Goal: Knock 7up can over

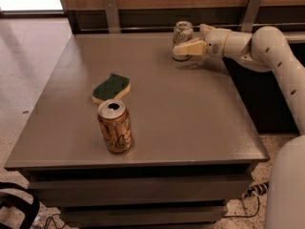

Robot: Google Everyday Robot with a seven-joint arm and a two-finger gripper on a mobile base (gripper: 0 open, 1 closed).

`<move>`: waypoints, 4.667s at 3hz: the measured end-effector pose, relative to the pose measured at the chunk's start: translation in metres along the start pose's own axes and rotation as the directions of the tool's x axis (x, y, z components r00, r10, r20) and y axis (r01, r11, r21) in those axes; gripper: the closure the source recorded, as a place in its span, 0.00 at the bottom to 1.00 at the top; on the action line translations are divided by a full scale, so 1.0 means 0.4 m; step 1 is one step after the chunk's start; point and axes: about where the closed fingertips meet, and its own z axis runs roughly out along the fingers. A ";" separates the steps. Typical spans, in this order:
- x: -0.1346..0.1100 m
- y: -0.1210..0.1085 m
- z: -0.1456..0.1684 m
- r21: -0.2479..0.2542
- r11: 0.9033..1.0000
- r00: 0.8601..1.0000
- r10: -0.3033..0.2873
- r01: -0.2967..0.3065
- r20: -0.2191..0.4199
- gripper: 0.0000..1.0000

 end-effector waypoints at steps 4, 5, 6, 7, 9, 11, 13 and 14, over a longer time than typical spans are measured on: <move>0.008 0.022 0.040 -0.026 1.000 1.000 -0.008 0.008 0.002 0.87; 0.009 0.027 0.048 -0.030 1.000 1.000 -0.007 0.007 0.002 1.00; 0.006 0.027 0.049 -0.026 1.000 1.000 -0.009 0.008 -0.013 1.00; -0.004 0.022 0.026 -0.011 1.000 0.999 -0.017 0.016 -0.051 1.00; -0.035 0.023 -0.041 0.036 0.996 0.977 -0.069 0.078 -0.199 1.00; -0.055 0.017 -0.085 0.087 0.980 0.914 -0.133 0.179 -0.383 1.00; -0.058 0.022 -0.115 0.024 0.965 0.813 -0.208 0.262 -0.543 1.00; -0.044 0.042 -0.111 -0.056 0.967 0.768 -0.233 0.250 -0.596 1.00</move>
Offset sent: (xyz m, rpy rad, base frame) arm 0.0011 0.0059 -0.0028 -0.0039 -0.0065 0.0103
